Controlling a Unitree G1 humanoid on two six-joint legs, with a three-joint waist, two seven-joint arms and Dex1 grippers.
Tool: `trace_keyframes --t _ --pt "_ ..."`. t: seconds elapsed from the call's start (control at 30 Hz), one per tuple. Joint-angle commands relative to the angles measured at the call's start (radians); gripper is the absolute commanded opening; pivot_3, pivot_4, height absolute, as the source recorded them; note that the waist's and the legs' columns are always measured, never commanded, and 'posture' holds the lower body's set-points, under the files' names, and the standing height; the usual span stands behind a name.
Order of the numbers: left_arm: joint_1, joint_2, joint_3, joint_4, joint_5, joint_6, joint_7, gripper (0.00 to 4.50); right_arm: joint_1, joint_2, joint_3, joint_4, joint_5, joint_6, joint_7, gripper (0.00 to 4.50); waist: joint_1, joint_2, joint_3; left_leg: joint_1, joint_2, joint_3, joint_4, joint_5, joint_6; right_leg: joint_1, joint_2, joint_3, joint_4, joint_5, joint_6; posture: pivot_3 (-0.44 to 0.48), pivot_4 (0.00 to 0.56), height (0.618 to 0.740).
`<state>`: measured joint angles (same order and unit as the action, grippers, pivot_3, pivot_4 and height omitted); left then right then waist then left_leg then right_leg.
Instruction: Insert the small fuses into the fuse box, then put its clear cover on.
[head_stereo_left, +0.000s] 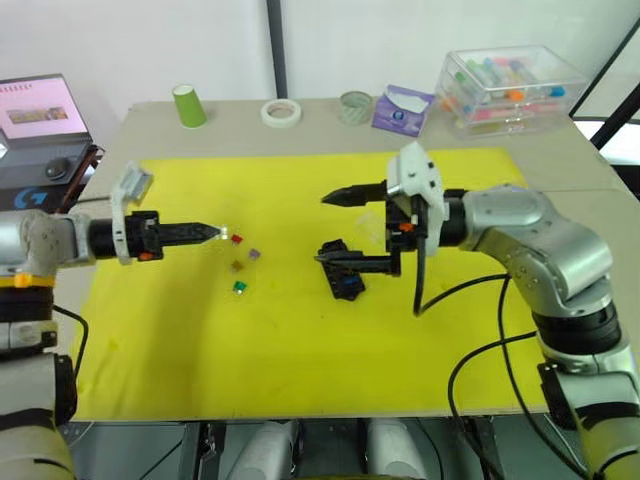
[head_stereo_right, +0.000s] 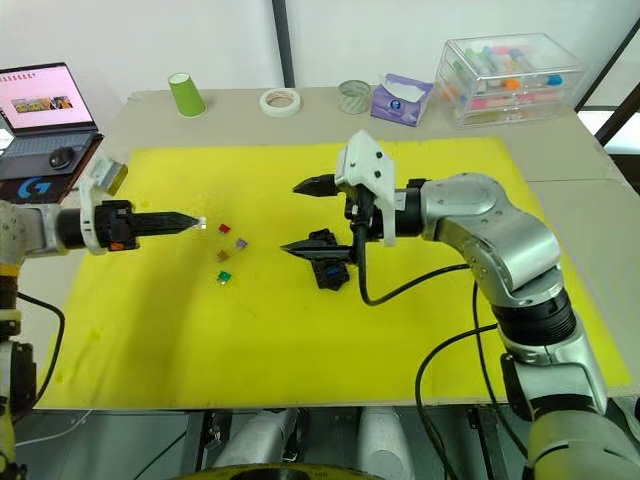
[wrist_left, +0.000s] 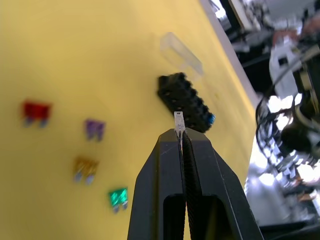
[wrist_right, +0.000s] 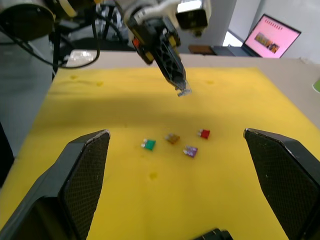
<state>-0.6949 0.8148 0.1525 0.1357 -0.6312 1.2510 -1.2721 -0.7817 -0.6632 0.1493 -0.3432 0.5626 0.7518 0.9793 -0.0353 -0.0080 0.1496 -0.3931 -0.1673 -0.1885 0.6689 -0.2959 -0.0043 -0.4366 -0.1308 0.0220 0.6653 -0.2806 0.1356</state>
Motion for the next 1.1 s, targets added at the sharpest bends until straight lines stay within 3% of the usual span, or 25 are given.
trace_keyframes --t 0.03,0.13,0.17,0.23,0.33,0.47,0.6,1.1 --pt "0.042 -0.041 0.008 -0.219 -0.037 -0.135 0.038 0.04 -0.048 -0.010 0.017 0.025 -0.028 0.014 0.000 4.50 -0.004 0.000 0.000 0.000 0.000 0.000 0.000 0.000 0.000 0.000 0.000 0.000 -0.001 0.000 0.000 0.000 0.150 0.740" --pt "0.111 -0.101 -0.056 -0.329 0.020 -0.319 0.072 0.00 -0.043 -0.046 0.075 0.029 -0.080 -0.015 0.051 4.14 -0.009 0.000 0.000 0.000 0.000 0.001 -0.001 0.000 0.000 -0.001 -0.001 0.000 -0.001 0.000 0.000 0.000 0.150 0.740" --pt "0.133 -0.141 -0.071 -0.341 0.062 -0.465 0.072 0.00 -0.035 -0.065 0.102 0.025 -0.102 -0.023 0.068 3.94 -0.007 0.000 0.000 0.000 0.000 0.003 -0.002 0.000 0.000 -0.001 -0.001 0.000 -0.001 0.000 0.000 0.000 0.150 0.740" --pt "0.150 -0.177 -0.103 -0.331 0.137 -0.663 0.065 0.00 -0.028 -0.081 0.129 0.025 -0.128 -0.032 0.082 3.26 -0.005 0.000 0.000 0.000 0.000 0.003 -0.001 0.000 0.000 -0.001 -0.001 0.000 -0.002 0.000 0.000 0.000 0.150 0.740" --pt "0.141 -0.193 -0.159 -0.311 0.206 -0.815 0.059 0.00 -0.035 -0.062 0.135 0.033 -0.144 -0.019 0.063 3.26 -0.002 -0.001 0.000 0.000 0.000 0.004 -0.001 0.000 0.000 0.000 -0.001 0.000 -0.003 0.000 0.000 0.000 0.150 0.740" --pt "0.124 -0.208 -0.197 -0.285 0.239 -0.904 0.065 0.00 -0.043 -0.039 0.137 0.038 -0.161 -0.013 0.047 3.26 0.001 -0.001 0.000 0.000 0.000 0.004 -0.001 0.000 0.000 0.000 -0.002 0.000 -0.003 0.000 0.000 0.000 0.150 0.740" --pt "0.115 -0.215 -0.221 -0.267 0.260 -0.961 0.068 0.00 -0.042 -0.020 0.138 0.029 -0.176 -0.006 0.033 2.07 0.002 -0.001 0.000 0.000 0.000 0.004 -0.001 0.000 0.000 0.000 -0.002 0.000 -0.003 0.000 0.000 0.000 0.150 0.740" --pt "0.110 -0.211 -0.257 -0.249 0.291 -0.999 0.071 0.00 -0.052 0.007 0.140 0.036 -0.213 -0.019 0.030 2.07 0.002 -0.001 0.000 0.000 0.000 0.004 -0.001 0.000 0.000 0.000 -0.001 0.000 -0.002 0.000 0.000 0.000 0.150 0.740"
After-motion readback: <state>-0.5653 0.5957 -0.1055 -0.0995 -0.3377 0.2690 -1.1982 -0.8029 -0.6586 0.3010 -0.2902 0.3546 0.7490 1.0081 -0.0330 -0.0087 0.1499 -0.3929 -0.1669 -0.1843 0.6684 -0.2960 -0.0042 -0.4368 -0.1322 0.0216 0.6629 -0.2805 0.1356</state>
